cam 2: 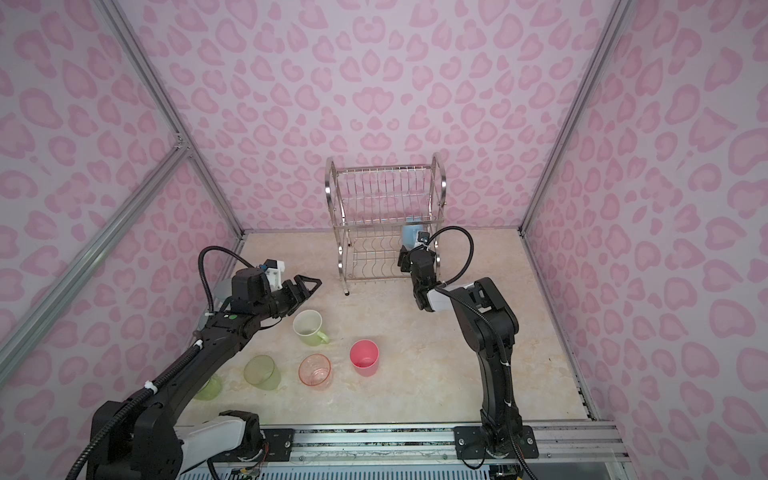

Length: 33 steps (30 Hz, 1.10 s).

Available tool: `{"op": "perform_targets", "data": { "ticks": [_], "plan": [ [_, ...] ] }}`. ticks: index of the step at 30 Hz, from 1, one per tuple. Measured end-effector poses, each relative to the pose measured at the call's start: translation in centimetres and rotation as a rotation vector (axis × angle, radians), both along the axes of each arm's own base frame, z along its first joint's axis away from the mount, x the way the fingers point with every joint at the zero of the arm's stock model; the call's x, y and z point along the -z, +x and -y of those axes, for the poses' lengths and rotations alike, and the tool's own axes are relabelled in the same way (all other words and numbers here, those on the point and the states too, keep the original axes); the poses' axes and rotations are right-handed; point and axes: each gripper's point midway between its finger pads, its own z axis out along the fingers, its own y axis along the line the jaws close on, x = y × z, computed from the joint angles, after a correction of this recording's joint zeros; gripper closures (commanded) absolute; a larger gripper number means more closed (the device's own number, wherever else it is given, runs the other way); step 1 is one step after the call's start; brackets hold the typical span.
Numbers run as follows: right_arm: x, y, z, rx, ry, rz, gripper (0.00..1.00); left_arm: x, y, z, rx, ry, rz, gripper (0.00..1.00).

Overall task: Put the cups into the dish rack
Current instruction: 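Withdraw the right gripper from the rack while the left gripper reaches the green mug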

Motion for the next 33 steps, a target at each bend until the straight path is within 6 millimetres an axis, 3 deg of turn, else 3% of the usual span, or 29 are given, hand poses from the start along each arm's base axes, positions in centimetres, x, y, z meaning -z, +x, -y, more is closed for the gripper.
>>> {"op": "perform_targets", "data": {
  "ticks": [9, 24, 33],
  "plan": [
    [-0.9, -1.3, -2.2, -0.082, 0.032, 0.008, 0.25, 1.4, -0.3, -0.7, -0.021, 0.051, -0.042, 0.2],
    [-2.8, -5.7, -7.2, -0.234, 0.028, 0.018, 0.29, 2.9, -1.2, -3.4, -0.107, 0.209, -0.14, 0.28],
    [-3.4, -7.8, -7.8, -0.253, -0.019, 0.002, 0.3, 4.0, -2.7, -5.0, -0.174, 0.265, -0.248, 0.32]
  ]
}}
